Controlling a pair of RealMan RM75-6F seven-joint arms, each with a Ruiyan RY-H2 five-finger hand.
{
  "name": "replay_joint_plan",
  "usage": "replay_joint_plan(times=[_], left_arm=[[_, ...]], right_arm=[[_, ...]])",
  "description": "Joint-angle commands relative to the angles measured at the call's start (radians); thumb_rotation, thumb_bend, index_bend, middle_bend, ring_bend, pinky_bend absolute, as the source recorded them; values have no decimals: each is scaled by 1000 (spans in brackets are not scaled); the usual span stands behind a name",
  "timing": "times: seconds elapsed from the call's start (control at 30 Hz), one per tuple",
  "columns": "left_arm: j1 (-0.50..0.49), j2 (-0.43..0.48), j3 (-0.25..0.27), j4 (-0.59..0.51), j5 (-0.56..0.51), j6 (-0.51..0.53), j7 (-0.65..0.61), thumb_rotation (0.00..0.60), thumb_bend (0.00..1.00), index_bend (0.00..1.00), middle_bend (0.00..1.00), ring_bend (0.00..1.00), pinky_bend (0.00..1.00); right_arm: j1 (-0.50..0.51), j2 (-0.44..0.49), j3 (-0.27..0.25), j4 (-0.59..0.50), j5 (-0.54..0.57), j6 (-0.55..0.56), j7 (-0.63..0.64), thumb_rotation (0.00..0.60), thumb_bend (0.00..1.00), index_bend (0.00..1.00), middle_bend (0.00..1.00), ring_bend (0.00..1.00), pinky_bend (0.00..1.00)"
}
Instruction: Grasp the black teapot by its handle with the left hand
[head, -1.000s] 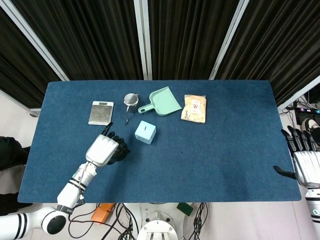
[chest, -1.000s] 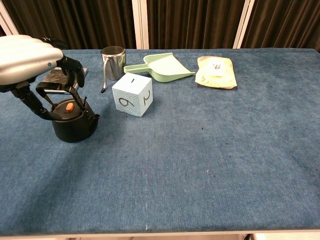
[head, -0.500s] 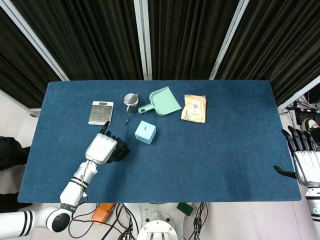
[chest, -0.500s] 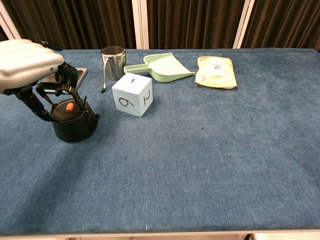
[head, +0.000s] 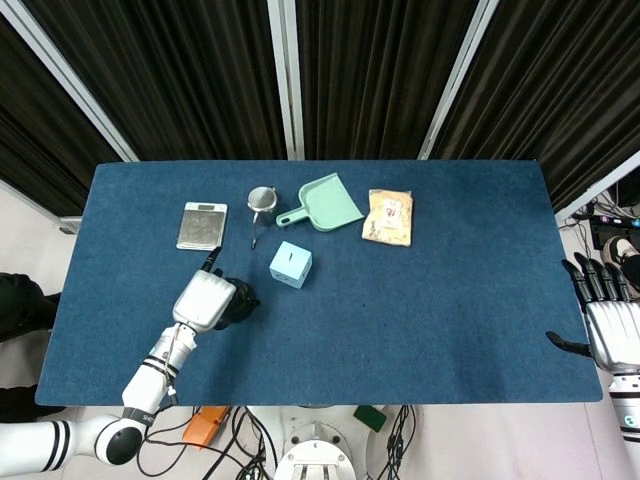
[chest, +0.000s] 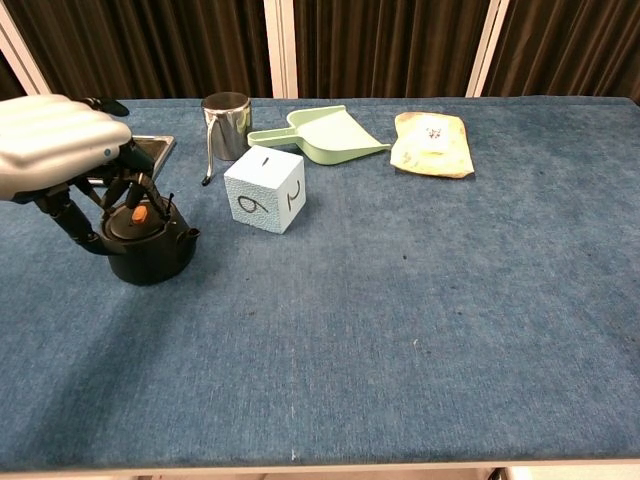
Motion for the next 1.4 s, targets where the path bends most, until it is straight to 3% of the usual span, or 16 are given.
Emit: replay_joint_plan(times=[0.03, 0.37, 0.63, 0.97, 1.23, 1.3, 1.4], left_arm=[[-3, -4, 5, 3, -3, -4, -10, 560, 78, 567, 620, 481, 0], [-15, -13, 26, 19, -2, -18, -43, 560, 78, 687, 746, 628, 0], [-26, -13, 38, 17, -33, -44, -63, 560, 78, 724, 784, 678, 0], [-37, -7, 53, 13, -51, -67, -103, 506, 78, 821, 885, 760, 0], [-53, 7, 53, 6, -88, -107, -146, 408, 78, 944, 987, 858, 0], [-52, 6, 48, 7, -86, -111, -180, 342, 78, 979, 999, 883, 0], [-45, 7, 32, 12, -65, -102, -244, 186, 78, 1000, 1000, 918, 0]], right_arm=[[0, 0, -1, 0, 0, 0, 0, 600, 80, 0, 18, 0, 3], [-1, -2, 0, 3, 5, -1, 6, 600, 81, 0, 18, 0, 0], [-1, -3, -1, 4, 4, -2, 14, 600, 81, 0, 17, 0, 0], [-1, -6, -1, 6, 4, -3, 23, 600, 81, 0, 18, 0, 0], [-4, -5, -1, 8, 2, 3, 37, 600, 81, 0, 18, 0, 0], [-5, -6, -1, 9, 2, 4, 38, 600, 81, 0, 17, 0, 0], [-6, -7, -1, 11, 3, 5, 40, 600, 80, 0, 17, 0, 0]])
